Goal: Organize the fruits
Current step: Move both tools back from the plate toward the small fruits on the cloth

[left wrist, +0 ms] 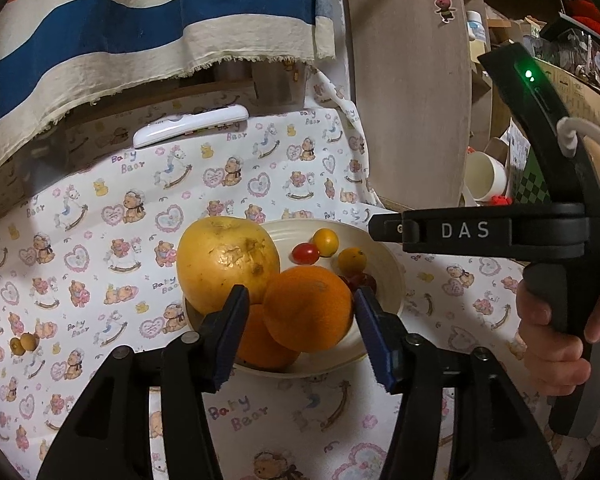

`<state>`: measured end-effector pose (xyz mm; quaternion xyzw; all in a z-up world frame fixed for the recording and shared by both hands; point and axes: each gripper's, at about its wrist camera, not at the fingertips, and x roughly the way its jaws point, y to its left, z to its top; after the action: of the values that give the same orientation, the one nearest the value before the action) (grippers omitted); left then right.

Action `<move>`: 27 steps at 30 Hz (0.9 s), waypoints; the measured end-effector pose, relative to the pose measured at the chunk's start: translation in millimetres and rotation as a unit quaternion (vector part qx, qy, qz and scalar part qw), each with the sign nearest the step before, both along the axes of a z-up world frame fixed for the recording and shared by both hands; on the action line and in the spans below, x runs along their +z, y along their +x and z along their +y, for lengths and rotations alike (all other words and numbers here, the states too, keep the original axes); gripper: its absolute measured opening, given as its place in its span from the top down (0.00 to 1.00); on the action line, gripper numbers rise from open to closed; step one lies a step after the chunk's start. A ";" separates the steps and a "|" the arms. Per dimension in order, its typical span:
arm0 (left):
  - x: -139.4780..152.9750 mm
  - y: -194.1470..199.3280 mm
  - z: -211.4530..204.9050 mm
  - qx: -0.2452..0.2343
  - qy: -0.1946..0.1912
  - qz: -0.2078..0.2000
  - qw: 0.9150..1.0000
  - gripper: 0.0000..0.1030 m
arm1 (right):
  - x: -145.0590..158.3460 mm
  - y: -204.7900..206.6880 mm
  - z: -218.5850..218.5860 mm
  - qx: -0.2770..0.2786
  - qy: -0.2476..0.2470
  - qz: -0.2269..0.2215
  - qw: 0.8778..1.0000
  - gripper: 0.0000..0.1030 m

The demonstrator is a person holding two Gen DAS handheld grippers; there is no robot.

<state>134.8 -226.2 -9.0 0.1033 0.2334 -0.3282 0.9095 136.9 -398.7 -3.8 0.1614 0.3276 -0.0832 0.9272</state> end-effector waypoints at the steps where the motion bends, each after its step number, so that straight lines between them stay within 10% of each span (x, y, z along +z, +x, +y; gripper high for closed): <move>1: -0.1 -0.2 0.6 -0.001 0.001 0.000 1.000 0.46 | 0.0 0.0 -0.1 0.001 0.001 0.000 1.000 0.38; 12: 1.9 9.2 19.4 0.032 -0.017 0.006 0.999 0.46 | 0.0 0.4 0.7 0.000 0.000 0.000 1.000 0.38; 27: 35.6 -20.7 50.3 0.068 -0.068 -0.094 0.991 0.46 | 6.7 -2.6 19.2 -0.002 -0.078 -0.020 0.997 0.38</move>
<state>114.1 -175.9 26.6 0.0559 0.1306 -0.2697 0.9524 134.3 -379.5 2.9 0.0913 0.3008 -0.1071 0.9433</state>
